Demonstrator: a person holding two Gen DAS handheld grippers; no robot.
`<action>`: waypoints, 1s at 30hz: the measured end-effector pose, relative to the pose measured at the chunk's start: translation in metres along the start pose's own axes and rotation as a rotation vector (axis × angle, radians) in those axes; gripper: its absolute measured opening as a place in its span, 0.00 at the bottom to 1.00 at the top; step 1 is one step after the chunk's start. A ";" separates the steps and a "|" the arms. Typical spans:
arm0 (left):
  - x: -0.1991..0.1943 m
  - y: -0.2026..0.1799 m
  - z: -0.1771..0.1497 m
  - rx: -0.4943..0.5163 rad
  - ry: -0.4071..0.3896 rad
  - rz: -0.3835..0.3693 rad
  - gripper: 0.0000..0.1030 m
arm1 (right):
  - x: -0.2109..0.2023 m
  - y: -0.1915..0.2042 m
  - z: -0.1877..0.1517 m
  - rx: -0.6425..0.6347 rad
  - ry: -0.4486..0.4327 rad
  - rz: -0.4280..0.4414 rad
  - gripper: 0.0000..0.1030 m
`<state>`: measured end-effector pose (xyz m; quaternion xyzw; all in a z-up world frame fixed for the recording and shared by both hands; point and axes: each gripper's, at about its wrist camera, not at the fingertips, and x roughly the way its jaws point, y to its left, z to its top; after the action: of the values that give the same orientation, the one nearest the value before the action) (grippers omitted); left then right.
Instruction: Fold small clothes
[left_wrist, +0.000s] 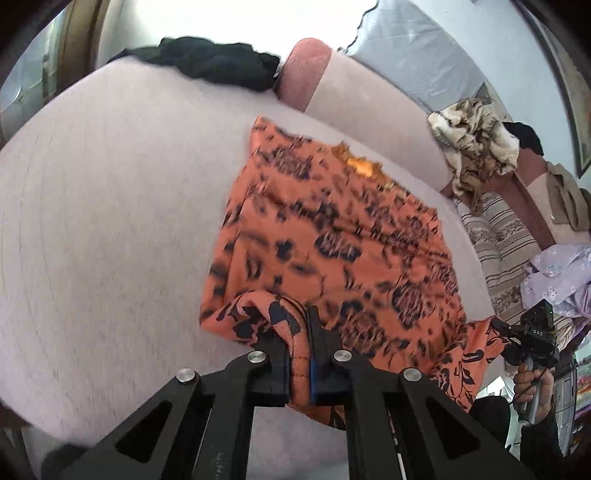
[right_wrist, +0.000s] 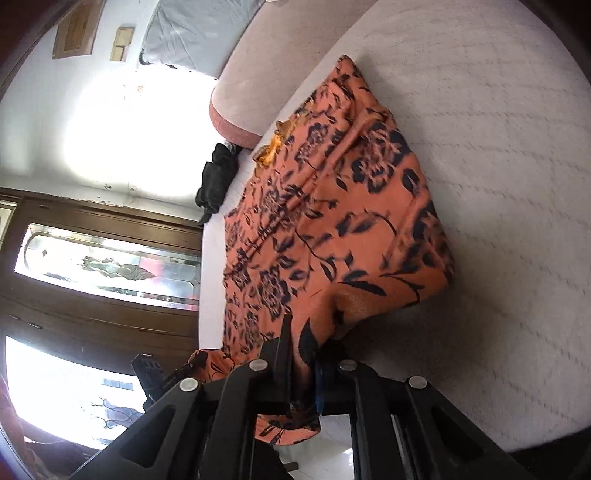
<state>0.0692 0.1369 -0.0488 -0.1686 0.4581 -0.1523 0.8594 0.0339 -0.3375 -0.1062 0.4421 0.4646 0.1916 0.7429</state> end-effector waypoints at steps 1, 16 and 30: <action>0.001 -0.009 0.023 0.031 -0.039 -0.017 0.07 | 0.002 0.009 0.017 -0.020 -0.023 0.025 0.08; 0.128 0.036 0.175 -0.036 -0.195 0.249 0.56 | 0.039 -0.008 0.169 -0.055 -0.332 -0.144 0.81; 0.168 0.011 0.099 0.161 0.038 0.207 0.45 | 0.104 -0.013 0.160 -0.289 -0.038 -0.397 0.64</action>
<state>0.2428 0.0915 -0.1253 -0.0479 0.4753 -0.1024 0.8725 0.2216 -0.3485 -0.1425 0.2348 0.4962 0.0980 0.8301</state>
